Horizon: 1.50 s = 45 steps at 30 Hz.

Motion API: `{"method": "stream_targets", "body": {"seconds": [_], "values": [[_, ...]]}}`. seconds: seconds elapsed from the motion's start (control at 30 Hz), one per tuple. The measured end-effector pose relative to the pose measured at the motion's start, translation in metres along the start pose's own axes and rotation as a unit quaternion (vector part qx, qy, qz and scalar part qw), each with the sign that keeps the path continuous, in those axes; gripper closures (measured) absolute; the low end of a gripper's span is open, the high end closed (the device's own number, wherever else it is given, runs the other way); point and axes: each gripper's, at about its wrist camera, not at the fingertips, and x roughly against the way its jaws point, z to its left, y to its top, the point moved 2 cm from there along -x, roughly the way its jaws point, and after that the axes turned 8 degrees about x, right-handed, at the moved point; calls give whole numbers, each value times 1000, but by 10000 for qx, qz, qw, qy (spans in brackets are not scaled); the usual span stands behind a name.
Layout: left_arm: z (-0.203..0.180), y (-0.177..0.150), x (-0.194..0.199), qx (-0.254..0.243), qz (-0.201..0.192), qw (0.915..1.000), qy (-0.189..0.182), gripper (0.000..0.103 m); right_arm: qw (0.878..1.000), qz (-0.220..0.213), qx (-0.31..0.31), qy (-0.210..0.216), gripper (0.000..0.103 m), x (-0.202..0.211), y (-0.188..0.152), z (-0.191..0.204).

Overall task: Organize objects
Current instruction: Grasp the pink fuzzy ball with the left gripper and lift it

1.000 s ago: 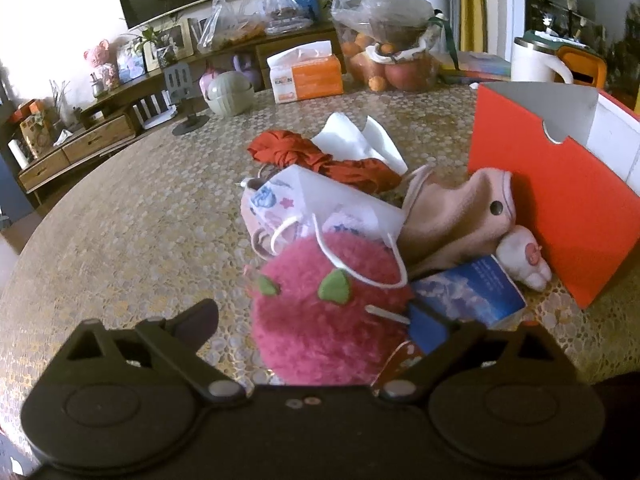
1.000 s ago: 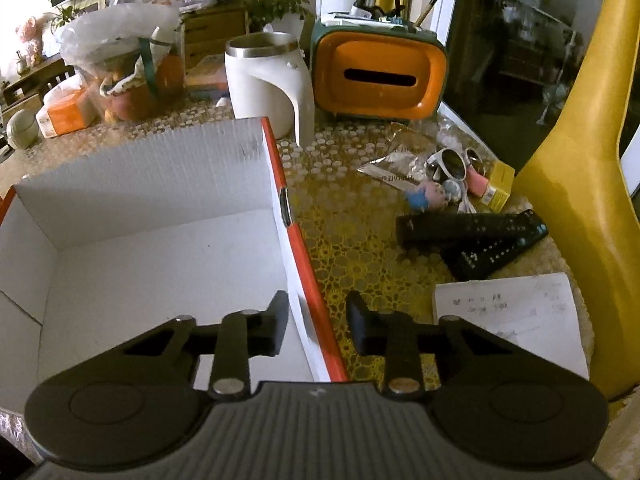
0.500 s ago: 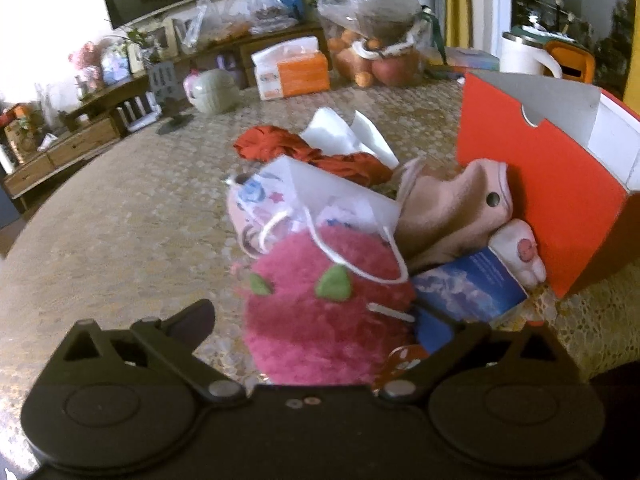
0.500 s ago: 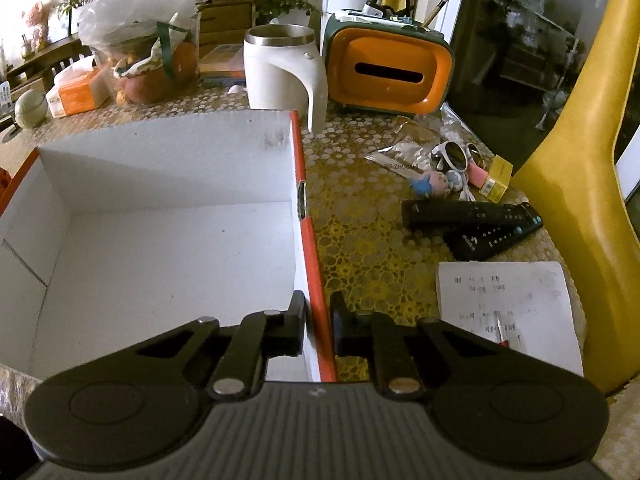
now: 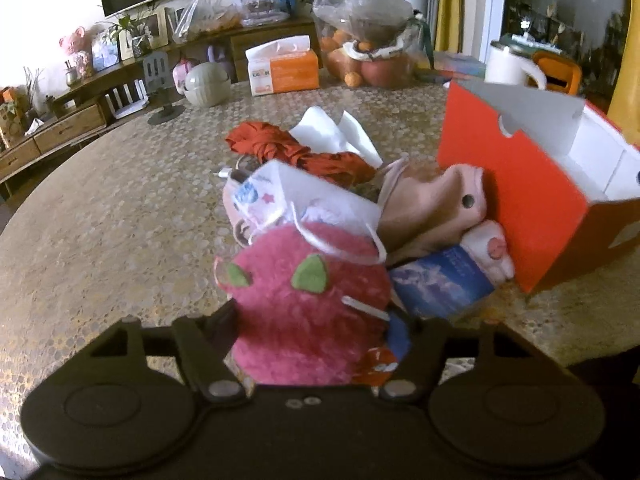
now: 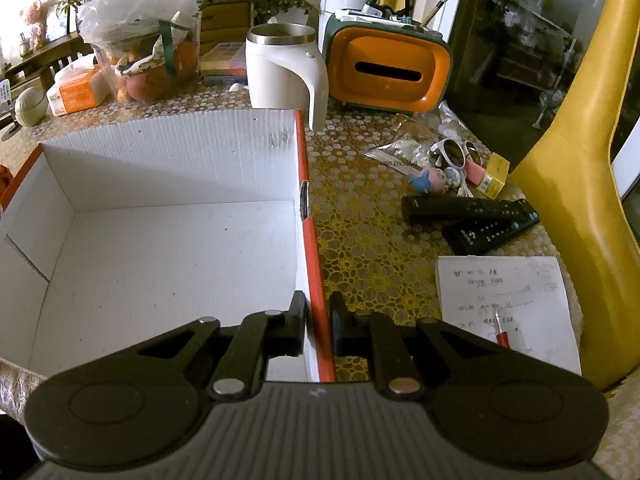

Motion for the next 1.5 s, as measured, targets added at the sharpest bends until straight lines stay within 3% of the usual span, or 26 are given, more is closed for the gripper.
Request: {"method": "stream_targets", "body": {"seconds": [0.57,0.77,0.9,1.3,1.37,1.5], "values": [[-3,30,55,-3,-287,9989,-360,35,10000,-89,-7,29,91,8,2,2],[-10,57,39,-161,-291,9987,-399,35,9999,-92,-43,60,92,10,2,2],[-7,83,18,-105,23,9987,-489,35,9999,-91,-27,63,92,10,2,2],[-37,145,20,-500,-384,9965,-558,35,9999,-71,-40,100,92,9,2,1],[-43,151,19,-524,-284,9959,-683,35,9999,-60,-48,106,92,8,2,2],[-49,139,-6,-459,445,9948,-795,35,9999,-47,-69,141,92,8,0,0]]}}
